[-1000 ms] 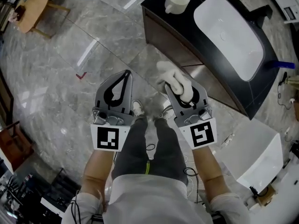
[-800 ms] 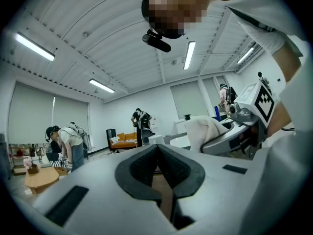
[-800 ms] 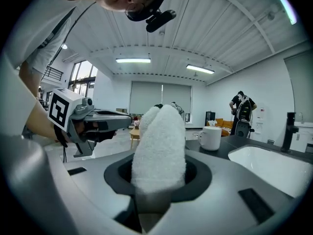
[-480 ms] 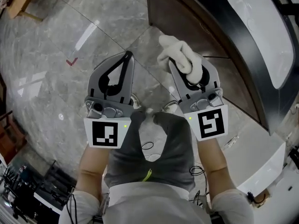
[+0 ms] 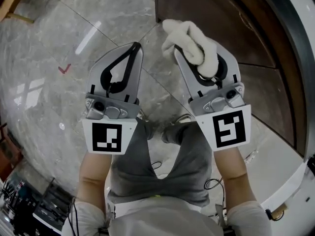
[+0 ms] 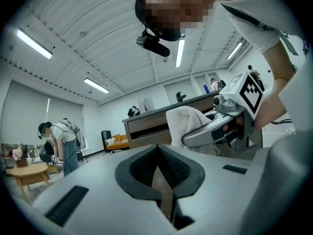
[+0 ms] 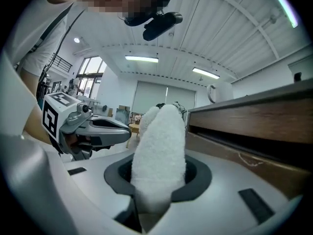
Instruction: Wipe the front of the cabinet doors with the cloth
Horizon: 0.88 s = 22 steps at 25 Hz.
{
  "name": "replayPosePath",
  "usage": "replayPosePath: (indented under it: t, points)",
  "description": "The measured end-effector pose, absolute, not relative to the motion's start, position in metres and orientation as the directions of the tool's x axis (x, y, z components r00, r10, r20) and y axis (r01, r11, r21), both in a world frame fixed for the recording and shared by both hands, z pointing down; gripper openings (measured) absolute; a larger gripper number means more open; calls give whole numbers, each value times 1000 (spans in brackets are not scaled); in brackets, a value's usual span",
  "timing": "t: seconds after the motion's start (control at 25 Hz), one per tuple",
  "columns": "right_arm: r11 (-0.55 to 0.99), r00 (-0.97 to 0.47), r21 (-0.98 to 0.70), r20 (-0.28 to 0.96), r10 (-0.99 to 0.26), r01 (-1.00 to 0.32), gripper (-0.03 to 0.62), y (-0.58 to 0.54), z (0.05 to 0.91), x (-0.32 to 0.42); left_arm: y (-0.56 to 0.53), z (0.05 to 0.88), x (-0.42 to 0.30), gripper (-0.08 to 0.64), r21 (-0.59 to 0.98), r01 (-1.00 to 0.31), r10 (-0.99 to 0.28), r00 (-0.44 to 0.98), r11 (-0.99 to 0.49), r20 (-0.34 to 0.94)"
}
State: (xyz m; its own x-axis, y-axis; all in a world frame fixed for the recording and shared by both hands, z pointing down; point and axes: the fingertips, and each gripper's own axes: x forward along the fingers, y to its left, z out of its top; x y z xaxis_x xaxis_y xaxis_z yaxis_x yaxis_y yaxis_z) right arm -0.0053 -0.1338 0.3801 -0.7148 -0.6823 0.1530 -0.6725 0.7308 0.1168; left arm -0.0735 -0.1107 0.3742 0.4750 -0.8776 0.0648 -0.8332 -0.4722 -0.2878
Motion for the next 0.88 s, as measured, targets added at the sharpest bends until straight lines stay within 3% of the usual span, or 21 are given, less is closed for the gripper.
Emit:
replayPosePath:
  t: [0.48,0.88]
  points:
    - [725,-735,228,55,-676,-650,138,-177,484,-21,-138,490,-83,18,-360,-810,-863,504,-462,-27]
    - [679,-729,298,-97,-678,-671,138,-194,498,-30,-135,526,-83,18,-416,-806,-848,513,-422,-133]
